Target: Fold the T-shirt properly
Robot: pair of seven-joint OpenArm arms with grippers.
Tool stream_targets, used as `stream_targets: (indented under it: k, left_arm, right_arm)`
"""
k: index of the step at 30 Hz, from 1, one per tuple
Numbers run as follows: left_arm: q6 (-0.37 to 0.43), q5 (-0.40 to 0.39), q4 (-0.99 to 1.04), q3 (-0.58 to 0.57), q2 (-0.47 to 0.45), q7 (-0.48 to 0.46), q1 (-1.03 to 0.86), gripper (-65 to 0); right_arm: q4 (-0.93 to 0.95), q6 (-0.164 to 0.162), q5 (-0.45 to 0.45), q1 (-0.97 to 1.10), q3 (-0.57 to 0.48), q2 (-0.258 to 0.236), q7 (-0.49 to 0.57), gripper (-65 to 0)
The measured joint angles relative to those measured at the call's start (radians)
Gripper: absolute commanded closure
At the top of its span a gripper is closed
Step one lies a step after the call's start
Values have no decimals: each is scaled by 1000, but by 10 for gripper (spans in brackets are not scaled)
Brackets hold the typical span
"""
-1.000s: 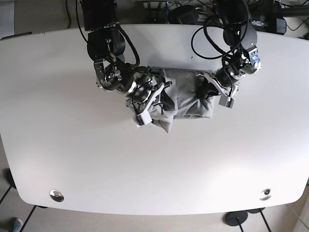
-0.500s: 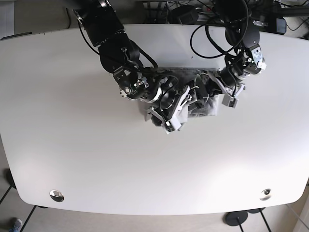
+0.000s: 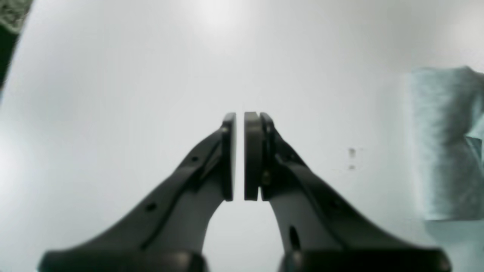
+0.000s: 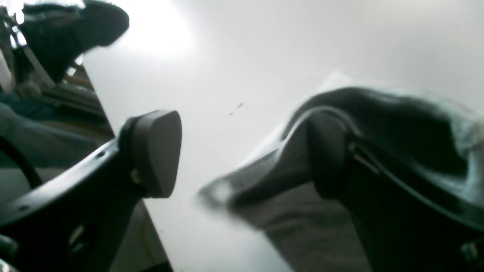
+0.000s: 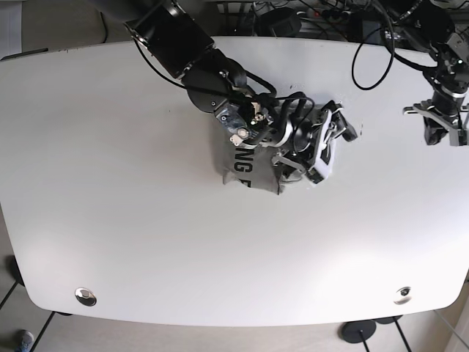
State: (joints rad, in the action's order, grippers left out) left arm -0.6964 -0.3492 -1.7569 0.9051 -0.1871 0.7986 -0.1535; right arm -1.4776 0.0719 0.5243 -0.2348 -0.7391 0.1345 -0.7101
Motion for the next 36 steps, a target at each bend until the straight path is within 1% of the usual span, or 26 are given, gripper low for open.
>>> stream_targets:
  k: [1, 5, 6, 7, 8, 10, 12, 14, 15, 18, 19, 20, 23, 24, 25, 26, 28, 30, 31, 32, 34, 36]
  left_arm:
    - [0, -3, 10, 5, -14, -2, -4, -22]
    - [0, -6, 93, 4, -56, -2, -17, -22]
    - [0, -5, 97, 3, -55, -2, -17, -22]
    - [0, -4, 95, -11, -53, -2, -19, -22]
    - [0, 5, 78, -64, -55, 1, -28, -22]
    - [0, -12, 50, -143, -53, -6, -47, -22]
    - [-8, -18, 23, -192, -30, -6, -58, -22]
    - [-1, -2, -9, -218, 12, 2, -66, -22]
    - [0, 0, -34, -237, 31, 0, -75, -22]
    - [-1, 0, -85, -339, 70, -2, -87, -22]
    - [-1, -2, -91, -372, 77, -2, -86, -22]
    - [-4, -5, -95, -396, 86, -5, -84, -22]
    - [-3, 5, -97, -444, 110, -3, -86, -22]
    - [-1, 4, -94, -460, 122, -3, -90, -22]
    - [-1, 5, -88, -463, 130, -3, -90, -18]
    - [-1, 5, -71, -467, 131, -6, -91, -18]
    - [0, 43, -12, -484, 129, -6, -93, -17]
    - [0, 58, 66, -487, 129, -6, -99, -17]
    - [0, 55, 97, -487, 127, -11, -99, -17]
    - [-1, 33, 126, -487, 123, -39, -98, -17]
    - [-10, 11, 188, -486, 105, -101, -80, -17]
    - [-16, 7, 257, -504, 69, -154, -42, -17]
  right_arm:
    - [-9, 6, 4, -3, -6, 6, -1, -490]
    - [-104, 2, -2, -14, 7, -13, 0, -490]
    - [-126, -2, 0, -13, 7, -22, 4, -488]
    - [-152, 2, 7, -13, 2, -40, 1, -488]
    - [-187, 11, 24, -5, -2, -76, 2, -488]
    - [-197, 5, 8, 15, 14, -118, 3, -488]
    - [-189, 2, -1, 39, 58, -143, 11, -488]
    - [-180, 2, 0, 58, 96, -149, 52, -488]
    - [-180, 10, 6, 71, 115, -158, 64, -488]
    - [-176, 13, 6, 105, 172, -205, 89, -484]
    - [-171, 5, 1, 111, 192, -220, 101, -461]
    - [-166, 5, -1, 115, 217, -230, 120, -423]
    - [-119, 7, 7, 106, 280, -238, 181, -270]
    - [-84, 10, 6, 103, 307, -244, 190, -195]
    - [-52, 10, 6, 102, 326, -245, 208, -155]
    - [-16, 10, 5, 95, 341, -249, 219, -122]
    - [80, 6, 2, 60, 346, -258, 251, -78]
    - [210, 10, 3, -3, 325, -253, 316, -78]
    - [260, 20, 3, -23, 314, -249, 356, -78]
    - [308, 40, 3, -40, 302, -248, 397, -76]
    - [381, 99, 3, -56, 294, -248, 431, -76]
    - [406, 139, 2, -55, 294, -252, 441, -75]
